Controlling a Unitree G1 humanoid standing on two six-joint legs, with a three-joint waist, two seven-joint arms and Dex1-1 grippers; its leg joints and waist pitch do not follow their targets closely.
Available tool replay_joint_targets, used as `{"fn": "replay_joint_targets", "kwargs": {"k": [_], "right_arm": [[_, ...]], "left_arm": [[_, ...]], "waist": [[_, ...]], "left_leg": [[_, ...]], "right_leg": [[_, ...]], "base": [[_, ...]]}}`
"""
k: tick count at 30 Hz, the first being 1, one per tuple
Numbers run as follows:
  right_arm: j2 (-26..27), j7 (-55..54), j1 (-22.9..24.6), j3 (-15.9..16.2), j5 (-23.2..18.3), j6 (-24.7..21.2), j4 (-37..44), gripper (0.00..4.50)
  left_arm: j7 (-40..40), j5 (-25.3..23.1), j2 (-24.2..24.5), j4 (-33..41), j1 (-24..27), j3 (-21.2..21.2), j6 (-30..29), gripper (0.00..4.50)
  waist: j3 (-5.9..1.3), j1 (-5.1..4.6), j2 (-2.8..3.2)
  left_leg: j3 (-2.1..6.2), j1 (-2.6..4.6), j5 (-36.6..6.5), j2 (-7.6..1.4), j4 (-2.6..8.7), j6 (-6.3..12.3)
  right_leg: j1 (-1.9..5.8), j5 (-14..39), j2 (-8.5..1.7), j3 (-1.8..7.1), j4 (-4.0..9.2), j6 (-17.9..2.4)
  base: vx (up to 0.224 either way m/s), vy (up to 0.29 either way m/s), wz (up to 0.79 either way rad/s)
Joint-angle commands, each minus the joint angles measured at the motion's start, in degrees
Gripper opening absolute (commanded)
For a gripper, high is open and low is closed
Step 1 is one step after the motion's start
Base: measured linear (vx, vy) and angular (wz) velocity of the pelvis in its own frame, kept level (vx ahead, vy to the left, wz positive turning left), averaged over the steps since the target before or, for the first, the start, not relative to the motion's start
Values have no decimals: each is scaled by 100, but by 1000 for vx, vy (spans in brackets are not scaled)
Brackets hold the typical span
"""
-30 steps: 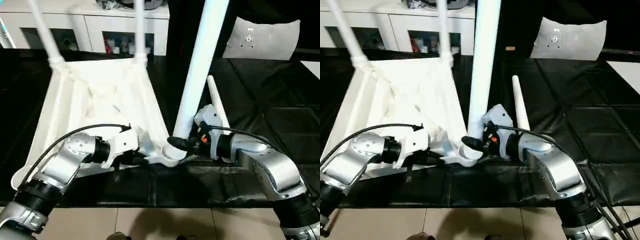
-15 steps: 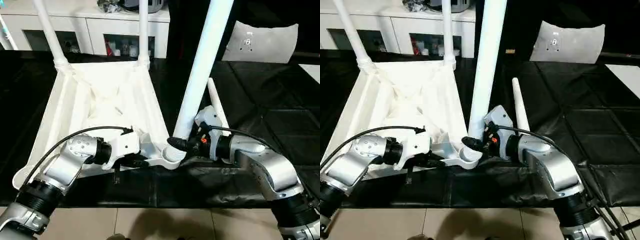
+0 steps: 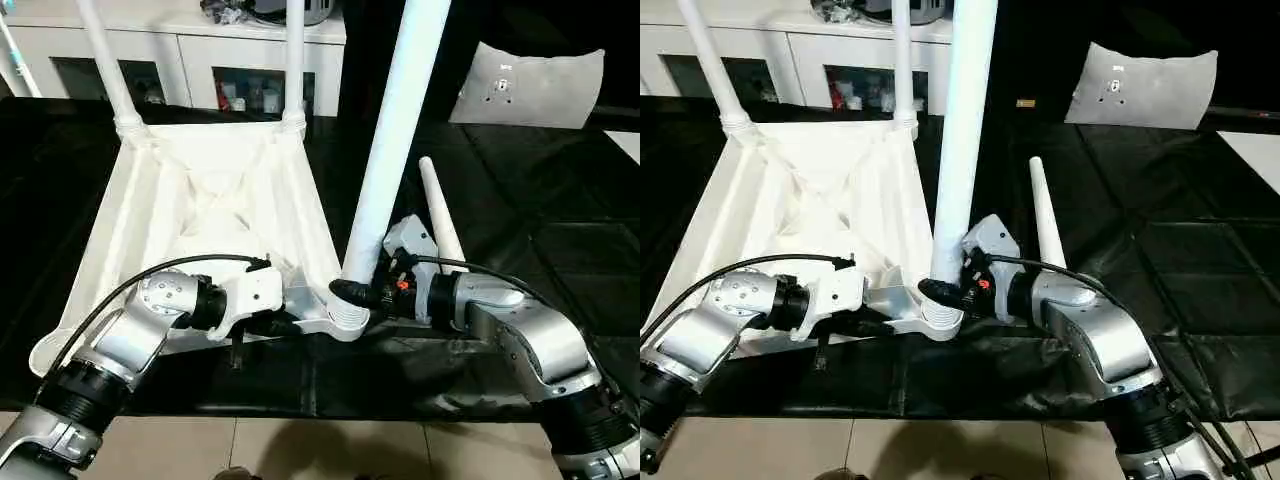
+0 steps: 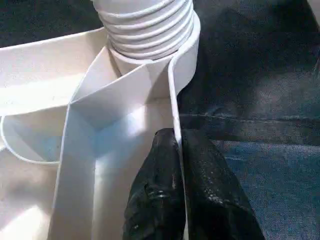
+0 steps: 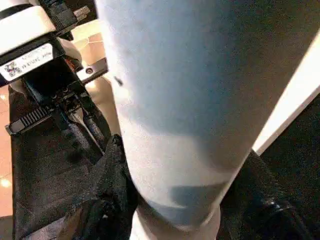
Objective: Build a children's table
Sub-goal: Insert table leg to table base
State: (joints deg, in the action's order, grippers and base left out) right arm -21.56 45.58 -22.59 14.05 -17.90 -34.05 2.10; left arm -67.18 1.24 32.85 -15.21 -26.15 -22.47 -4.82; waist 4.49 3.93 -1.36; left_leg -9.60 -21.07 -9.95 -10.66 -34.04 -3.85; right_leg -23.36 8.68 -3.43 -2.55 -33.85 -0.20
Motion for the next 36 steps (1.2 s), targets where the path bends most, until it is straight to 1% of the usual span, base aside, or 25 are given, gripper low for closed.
{"fn": "replay_joint_targets", "kwargs": {"k": [1, 5, 6, 7, 8, 10, 12, 13, 14, 15, 17, 19, 20, 22, 24, 25, 26, 27, 28, 29, 30, 31, 32, 34, 36], "right_arm": [[-84, 55, 168, 215, 113, -147, -267, 188], [85, -70, 273, -48, -21, -137, -465, 188], [127, -92, 320, -128, -80, -147, -511, 188], [165, -108, 379, -209, -139, -143, -553, 188], [214, -142, 482, -320, -204, -87, -608, 188], [237, -171, 541, -374, -226, -41, -628, 188], [295, -240, 667, -496, -284, 25, -670, 188], [336, -299, 793, -584, -308, 113, -715, 188], [346, -315, 966, -613, -288, 237, -723, 188], [343, -315, 974, -610, -283, 243, -720, 188], [244, -314, 1129, -479, -93, 373, -619, 188], [-11, -278, 1145, -128, 346, 641, -558, 188], [-145, -236, 1117, 69, 550, 738, -548, 188], [-260, -186, 1082, 239, 715, 820, -556, 188], [-384, -58, 1006, 476, 923, 935, -630, 188], [-405, -17, 995, 523, 983, 978, -653, 188], [-417, 32, 980, 571, 1020, 994, -689, 188], [-417, 32, 980, 571, 1020, 994, -689, 188], [-409, 158, 964, 647, 997, 960, -776, 188], [-413, 163, 965, 655, 994, 962, -779, 188], [-423, 230, 1002, 703, 900, 953, -814, 188], [-421, 250, 1036, 701, 844, 940, -809, 188], [-417, 253, 1072, 690, 788, 934, -801, 188], [-387, 298, 1137, 644, 658, 922, -798, 188], [-336, 377, 1175, 573, 537, 909, -794, 188]], "left_arm": [[-238, -118, -81, 106, -65, -248, 242, 0], [-190, -67, -124, 121, -24, -183, 191, 0], [-162, -31, -143, 119, -9, -146, 158, 0], [-126, 6, -164, 115, 6, -104, 119, 0], [-66, 57, -189, 118, 31, -41, 39, 0], [-37, 95, -208, 126, 48, -3, 4, 0], [18, 178, -251, 152, 86, 75, -88, 0], [66, 238, -284, 178, 120, 135, -168, 0], [113, 249, -299, 198, 147, 169, -228, 0], [114, 247, -299, 196, 148, 169, -227, 0], [145, 169, -290, 161, 157, 157, -209, 0], [94, 88, -252, 149, 158, 130, -161, 0], [68, 46, -226, 136, 147, 109, -125, 0], [43, -6, -193, 132, 133, 76, -92, 0], [12, -78, -158, 92, 102, 30, -26, 0], [9, -93, -149, 89, 96, 19, -18, 0], [-7, -105, -137, 92, 88, 3, -13, 0], [-7, -105, -137, 92, 88, 3, -13, 0], [-41, -159, -102, 65, 42, -39, 30, 0], [-43, -162, -100, 66, 40, -41, 33, 0], [-69, -198, -72, 55, 3, -58, 56, 0], [-78, -205, -60, 62, -6, -59, 55, 0], [-86, -211, -50, 67, -17, -57, 52, 0], [-128, -206, -39, 19, -82, -27, 63, 0], [-183, -186, -24, -67, -178, 14, 86, 0]], "waist": [[-286, -50, 60], [-286, -51, 72], [-289, -46, 89], [-285, -52, 83], [-291, -47, 101], [-289, -50, 88], [-283, -52, 102], [-269, -49, 132], [-267, -51, 135], [-269, -51, 126], [-267, -59, 134], [-266, -55, 136], [-243, -66, 164], [-222, -66, 167], [-189, -89, 156], [-167, -96, 150], [-116, -115, 157], [-117, -128, 142], [-78, -132, 123], [-102, -140, 130], [-64, -142, 125], [-79, -144, 137], [-67, -141, 126], [-18, -145, 111], [-13, -142, 127]], "left_leg": [[94, 132, -2282, -212, 500, -194], [101, 142, -2380, -207, 499, -212], [103, 149, -2405, -208, 496, -211], [106, 151, -2472, -209, 497, -209], [115, 154, -2501, -213, 502, -219], [121, 139, -2504, -213, 514, -218], [113, 160, -2570, -213, 513, -219], [112, 160, -2632, -212, 516, -224], [129, 162, -2693, -212, 528, -222], [127, 164, -2710, -217, 535, -214], [134, 158, -2649, -216, 564, -188], [129, 160, -2627, -216, 569, -178], [126, 163, -2686, -216, 577, -189], [128, 163, -2756, -211, 585, -191], [137, 176, -2907, -196, 585, -186], [148, 221, -3048, -183, 571, -177], [160, 274, -3272, -162, 557, -176], [169, 282, -3297, -152, 555, -164], [191, 285, -3319, -150, 567, -142], [204, 271, -3283, -154, 587, -125], [207, 255, -3270, -163, 613, -113], [207, 258, -3233, -176, 641, -98], [199, 245, -3183, -184, 666, -77], [191, 237, -3205, -187, 683, -58], [194, 261, -3275, -189, 684, -73]], "right_leg": [[111, 3040, -414, 235, 510, -640], [103, 3212, -423, 229, 536, -605], [98, 3241, -431, 232, 545, -610], [95, 3297, -430, 223, 564, -602], [98, 3294, -435, 217, 563, -604], [109, 3257, -423, 209, 556, -605], [85, 3291, -421, 214, 570, -602], [78, 3359, -434, 217, 593, -601], [90, 3399, -432, 198, 596, -588], [94, 3411, -431, 197, 610, -572], [108, 3303, -414, 197, 602, -554], [100, 3251, -415, 211, 598, -566], [84, 3240, -400, 220, 603, -562], [84, 3286, -408, 230, 605, -538], [69, 3608, -416, 221, 647, -460], [35, 3947, -421, 207, 701, -362], [-13, 4317, -411, 174, 774, -241], [-1, 4450, -415, 158, 793, -179], [-13, 4592, -429, 151, 822, -108], [23, 4519, -429, 151, 811, -98], [15, 4451, -430, 161, 809, -107], [34, 4237, -421, 171, 792, -155], [33, 4066, -415, 194, 780, -204], [7, 4048, -420, 216, 784, -239], [-4, 4111, -423, 215, 794, -245]], "base": [[0, 0, 0], [0, 0, 0], [0, 0, 0], [0, 0, 0], [0, 0, 0], [0, 0, 0], [0, 0, 0], [0, 0, 0], [0, 0, 0], [0, 0, 0], [0, 0, 0], [0, 0, 0], [0, 0, 0], [0, 0, 0], [0, 0, 0], [0, 0, 0], [0, 0, 0], [0, 0, 0], [0, 0, 0], [0, 0, 0], [0, 0, 0], [0, 0, 0], [0, 0, 0], [0, 0, 0], [0, 0, 0]]}}
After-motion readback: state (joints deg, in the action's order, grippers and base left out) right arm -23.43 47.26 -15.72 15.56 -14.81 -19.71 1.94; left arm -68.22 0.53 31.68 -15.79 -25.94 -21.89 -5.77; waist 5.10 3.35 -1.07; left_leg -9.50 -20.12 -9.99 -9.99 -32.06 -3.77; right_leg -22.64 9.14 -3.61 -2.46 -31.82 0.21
